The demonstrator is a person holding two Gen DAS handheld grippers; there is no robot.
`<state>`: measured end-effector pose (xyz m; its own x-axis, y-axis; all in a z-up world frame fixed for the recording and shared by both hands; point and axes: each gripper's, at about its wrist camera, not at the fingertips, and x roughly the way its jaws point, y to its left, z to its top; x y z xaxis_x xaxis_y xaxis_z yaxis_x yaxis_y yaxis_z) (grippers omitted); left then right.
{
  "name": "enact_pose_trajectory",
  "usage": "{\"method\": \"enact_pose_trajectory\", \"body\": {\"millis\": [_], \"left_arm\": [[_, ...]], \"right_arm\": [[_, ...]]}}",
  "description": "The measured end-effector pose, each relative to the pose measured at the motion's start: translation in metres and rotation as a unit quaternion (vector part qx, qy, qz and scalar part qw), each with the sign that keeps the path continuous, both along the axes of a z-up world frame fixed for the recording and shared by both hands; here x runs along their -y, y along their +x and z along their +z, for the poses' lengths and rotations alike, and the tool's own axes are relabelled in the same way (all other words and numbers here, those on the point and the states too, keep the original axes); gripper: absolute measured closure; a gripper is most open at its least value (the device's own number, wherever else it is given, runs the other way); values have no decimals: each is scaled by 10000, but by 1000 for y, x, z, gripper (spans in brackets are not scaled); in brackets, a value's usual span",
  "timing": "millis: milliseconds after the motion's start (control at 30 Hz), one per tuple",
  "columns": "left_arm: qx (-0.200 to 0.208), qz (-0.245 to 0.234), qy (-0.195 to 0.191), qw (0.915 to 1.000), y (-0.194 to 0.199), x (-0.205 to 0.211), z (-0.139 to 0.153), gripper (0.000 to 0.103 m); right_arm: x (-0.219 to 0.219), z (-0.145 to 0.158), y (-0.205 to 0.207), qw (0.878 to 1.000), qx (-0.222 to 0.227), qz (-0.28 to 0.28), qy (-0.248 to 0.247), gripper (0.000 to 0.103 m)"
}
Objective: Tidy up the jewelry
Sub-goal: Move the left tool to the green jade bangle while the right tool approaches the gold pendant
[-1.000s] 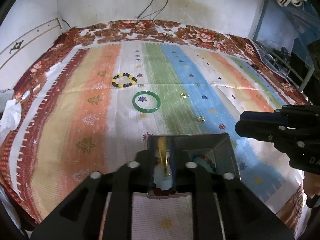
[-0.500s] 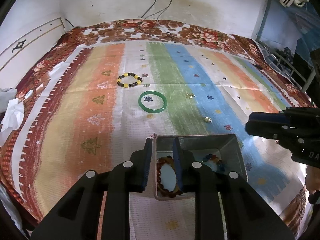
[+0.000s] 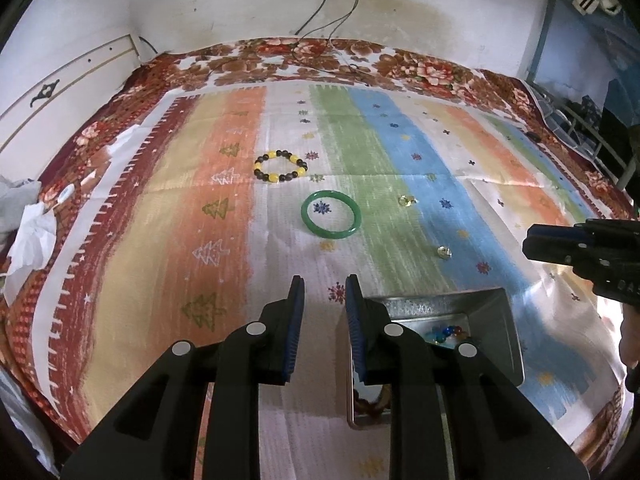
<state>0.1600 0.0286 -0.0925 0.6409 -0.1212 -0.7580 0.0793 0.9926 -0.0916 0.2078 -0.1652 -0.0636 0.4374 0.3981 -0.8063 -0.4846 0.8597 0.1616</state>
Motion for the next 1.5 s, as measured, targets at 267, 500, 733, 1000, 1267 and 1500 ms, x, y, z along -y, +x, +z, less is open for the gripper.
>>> {"method": "enact_pose_trajectory", "body": {"millis": [267, 500, 733, 1000, 1267, 1500], "left_arm": [[-33, -6, 95, 9999, 18, -3, -4, 79], [-95, -124, 225, 9996, 40, -2, -9, 79], [-210, -230, 268, 9992, 62, -8, -17, 79], [-410, -519, 255, 9975, 86, -9, -31, 74], [-645, -731, 299, 9948, 114, -10, -53, 74], [-740, -911, 264, 9927, 131, -5, -64, 71]], "right_arm": [[14, -10, 27, 9999, -87, -125, -22, 75], [11, -32, 51, 9995, -255, -100, -139, 75], [8, -50, 72, 9989, -411, -110, -214, 71], [2, -71, 91, 9978, -598, -88, -274, 67], [-2, -93, 101, 9960, -789, -2, -407, 67], [-6, -107, 105, 9942, -910, 90, -565, 67]]}}
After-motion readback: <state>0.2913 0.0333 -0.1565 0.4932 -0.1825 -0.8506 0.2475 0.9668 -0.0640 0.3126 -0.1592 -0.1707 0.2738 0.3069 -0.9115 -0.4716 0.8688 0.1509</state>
